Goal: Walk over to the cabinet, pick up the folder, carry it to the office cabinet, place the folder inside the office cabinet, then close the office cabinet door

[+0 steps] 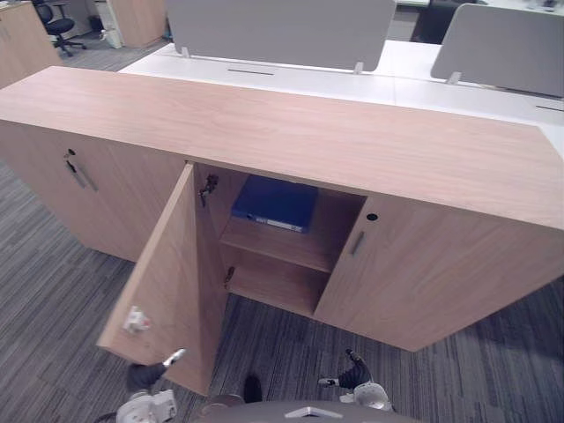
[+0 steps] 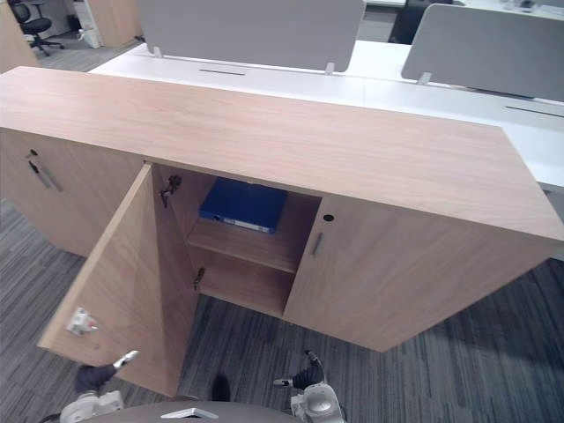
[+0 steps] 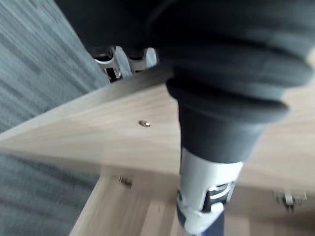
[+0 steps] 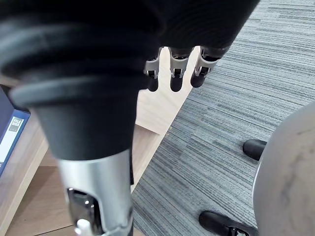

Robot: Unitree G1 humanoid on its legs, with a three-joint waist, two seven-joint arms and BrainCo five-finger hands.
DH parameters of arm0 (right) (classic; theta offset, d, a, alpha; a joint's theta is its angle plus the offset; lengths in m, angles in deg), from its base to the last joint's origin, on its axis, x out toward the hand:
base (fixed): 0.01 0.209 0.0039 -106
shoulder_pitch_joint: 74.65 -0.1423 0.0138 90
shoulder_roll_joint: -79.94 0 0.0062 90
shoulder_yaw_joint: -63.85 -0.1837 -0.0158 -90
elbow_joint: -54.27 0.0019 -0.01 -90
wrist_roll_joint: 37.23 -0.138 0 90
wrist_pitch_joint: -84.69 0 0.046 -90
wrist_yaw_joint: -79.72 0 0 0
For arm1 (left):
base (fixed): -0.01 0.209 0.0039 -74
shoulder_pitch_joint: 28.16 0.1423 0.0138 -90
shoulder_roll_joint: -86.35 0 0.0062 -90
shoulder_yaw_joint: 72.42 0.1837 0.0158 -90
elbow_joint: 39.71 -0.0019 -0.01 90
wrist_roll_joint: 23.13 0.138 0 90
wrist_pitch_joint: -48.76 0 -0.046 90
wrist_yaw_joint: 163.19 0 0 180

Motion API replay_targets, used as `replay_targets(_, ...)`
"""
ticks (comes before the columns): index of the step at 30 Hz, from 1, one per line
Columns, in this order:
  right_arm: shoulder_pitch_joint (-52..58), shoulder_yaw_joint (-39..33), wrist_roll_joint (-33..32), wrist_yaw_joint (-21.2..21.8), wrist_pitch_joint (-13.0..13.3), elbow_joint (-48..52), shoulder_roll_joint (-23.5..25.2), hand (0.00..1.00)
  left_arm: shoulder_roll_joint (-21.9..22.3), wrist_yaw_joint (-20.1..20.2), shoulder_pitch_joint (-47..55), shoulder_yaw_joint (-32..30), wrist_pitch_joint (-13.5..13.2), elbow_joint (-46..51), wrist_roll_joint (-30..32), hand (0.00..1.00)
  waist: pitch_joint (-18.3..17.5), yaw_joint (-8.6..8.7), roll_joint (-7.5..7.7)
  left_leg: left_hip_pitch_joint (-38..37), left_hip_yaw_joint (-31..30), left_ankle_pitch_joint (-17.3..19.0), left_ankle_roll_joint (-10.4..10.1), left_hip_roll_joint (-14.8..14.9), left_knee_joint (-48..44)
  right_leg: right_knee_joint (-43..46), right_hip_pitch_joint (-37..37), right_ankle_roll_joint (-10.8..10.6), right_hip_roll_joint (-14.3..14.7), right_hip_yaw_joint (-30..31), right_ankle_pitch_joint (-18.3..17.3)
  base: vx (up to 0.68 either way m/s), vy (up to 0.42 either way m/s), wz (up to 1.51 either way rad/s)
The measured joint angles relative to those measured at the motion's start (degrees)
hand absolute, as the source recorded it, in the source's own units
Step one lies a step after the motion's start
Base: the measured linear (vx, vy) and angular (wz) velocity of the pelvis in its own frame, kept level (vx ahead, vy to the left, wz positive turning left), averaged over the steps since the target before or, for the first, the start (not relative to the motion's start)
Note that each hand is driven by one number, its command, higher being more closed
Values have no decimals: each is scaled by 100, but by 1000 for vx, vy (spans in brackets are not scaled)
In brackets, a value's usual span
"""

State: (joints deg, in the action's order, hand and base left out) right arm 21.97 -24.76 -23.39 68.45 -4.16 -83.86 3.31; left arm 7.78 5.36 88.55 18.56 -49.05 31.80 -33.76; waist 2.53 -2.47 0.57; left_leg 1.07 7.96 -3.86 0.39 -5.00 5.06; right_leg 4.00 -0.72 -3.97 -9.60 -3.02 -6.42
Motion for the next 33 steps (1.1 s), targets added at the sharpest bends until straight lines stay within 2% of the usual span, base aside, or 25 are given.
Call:
replay_targets(1, 37, 7, 0, -1, 8, -17, 57, 0, 2, 57, 31, 110, 0, -8, 38, 0, -13, 32, 152, 25, 22, 121, -67, -67, -71, -7, 96, 39, -152, 124, -21, 59, 186, -37)
replay_targets(2, 44, 1, -1, -16, 25, -11, 74, 0, 106, 223, 43, 356, 45, -3, 110, 0, 10, -19, 113, 131, 99, 59, 533, -48, -762, 33, 174, 7, -180, 282, 0, 117, 138, -82)
replay_targets(3, -1, 10, -3, -9, 14, -11, -15, 0, 169, 372, 66, 610, 114, -27, 209, 0, -41, -15, -19, -56, 196, 423, 347, 5, -524, -45, 193, -11, -110, 406, 53, 99, 166, -92)
replay_targets(4, 2, 14, -3, -9, 24, -3, -11, 0, 155, 456, 62, 728, 138, -19, 248, 0, -51, 47, -3, -96, 317, 415, 327, 9, -387, -87, 203, -2, -107, 417, 43, 11, 97, -76)
replay_targets(5, -11, 12, -4, -9, 28, 1, 1, 0, 143, 527, 21, 891, 176, -16, 314, 0, -76, 150, -112, -133, 442, 385, 289, 7, -207, -98, 252, 14, -97, 461, 58, -53, 129, -40)
replay_targets(6, -18, 12, -3, -7, 27, 0, -1, 0, 152, 604, -28, 937, 187, -16, 342, 0, -87, 173, -103, -131, 483, 381, 284, 17, -154, -76, 306, 22, -88, 467, 77, -55, 69, -37)
replay_targets(8, -14, -7, -10, -9, 22, -6, -8, 0, 108, 760, -290, 1098, 191, -6, 422, 0, -90, 270, -88, -158, 525, 348, 231, 88, -18, -40, 344, 25, 126, 437, 83, -77, 24, -25)
replay_targets(11, 0, -125, -39, -11, 23, -6, -1, 0, 116, 817, -576, 1298, 199, 1, 439, 0, -73, 362, -41, -190, 611, 329, 174, 83, -16, -93, 417, -15, 161, 555, 59, -60, 12, -19)
replay_targets(13, 2, -175, -57, -12, 24, -5, -8, 0, 153, 814, -708, 1415, 202, 5, 472, 0, -72, 413, -69, -124, 615, 331, 128, 93, -16, -129, 487, -16, 172, 576, 58, -54, 21, -22)
replay_targets(14, -10, -181, -58, -14, 26, 12, -14, 0, 162, 815, -813, 1504, 213, 4, 474, 0, -69, 484, -91, -75, 619, 367, 59, 105, -11, -258, 492, -21, 183, 587, 55, -37, 20, -9)
replay_targets(15, -7, -186, -55, -17, 26, 15, -6, 0, 168, 812, -872, 1517, 220, 2, 474, 0, -81, 520, -64, -41, 626, 478, -99, 77, -10, -338, 507, -21, 145, 626, 51, -17, 82, -14)
replay_targets(16, 12, -167, -64, -20, 29, -25, 68, 0, 168, 800, -1063, 1484, 226, -52, 475, 0, -102, 541, 147, 96, 652, 417, 243, -91, -456, -425, 628, -13, -101, 739, 95, 89, 73, -54)
replay_targets(17, 77, -171, -72, -16, 37, 73, -28, 0, 291, 759, -1166, 1499, 232, -82, 479, 0, -154, 474, -132, 92, 590, 795, 138, 266, -788, -534, 601, 12, 189, 756, 247, 151, 66, -59)
replay_targets(18, 29, -156, -56, -31, 40, 74, -80, 0, 332, 715, -1257, 1490, 233, -153, 484, 0, -162, 502, -285, 100, 763, 597, 321, 315, -715, -554, 610, 1, 222, 751, 342, 144, 38, -61)
replay_targets(19, -9, -181, -90, -40, 27, 83, -92, 0, 289, 667, -1476, 1499, 249, -324, 513, 0, -158, 533, -322, 67, 791, 610, 241, 409, -639, -412, 667, 15, 321, 725, 457, 69, 34, -26)
replay_targets(20, -20, -191, -98, -65, 31, -12, -59, 0, 228, 558, -1687, 1482, 253, -392, 529, 0, -162, 613, -296, -42, 785, 527, 117, 506, -374, -247, 579, 43, 559, 692, 490, 11, 21, -20)
replay_targets(21, -6, -221, -98, -72, 28, -25, -26, 0, 200, 509, -1768, 1468, 253, -401, 530, 0, -175, 621, -251, -80, 784, 490, 62, 520, -276, -243, 508, 70, 626, 692, 502, 15, -35, -8)
replay_targets(23, 22, -214, -101, -137, 16, -70, 3, 0, 93, 336, -2094, 1465, 255, -565, 541, 0, -222, 651, -31, -165, 783, 352, -110, 413, -9, -378, 249, 116, 668, 712, 476, 79, -89, -1)
replay_targets(24, -1, -268, -116, -154, 11, -53, -21, 0, 109, 265, -2317, 1427, 280, -742, 605, 0, -192, 662, -32, -148, 783, 291, -148, 437, -9, -369, 316, 87, 681, 679, 542, 74, -96, -3)
replay_targets(28, -12, -289, -122, -176, 20, -11, -133, 0, 188, 109, -2575, 1427, 327, -998, 698, 0, -182, 763, -281, -164, 786, 188, -138, 513, -10, -363, 350, 82, 760, 654, 609, 47, -66, -10)
replay_targets(29, -11, -356, -121, -176, 18, -22, -133, 0, 172, -9, -2628, 1371, 379, -1032, 754, 0, -198, 774, -303, -187, 791, 177, -146, 538, -10, -365, 330, 81, 775, 624, 615, 79, -43, -1)
replay_targets(33, -39, -437, -133, -179, 16, -96, -107, 0, -18, -164, -2994, 1258, 431, -1274, 799, 0, -182, 769, -238, -172, 788, 173, -91, 601, -11, -487, 264, 110, 825, 547, 724, 134, -43, 3)
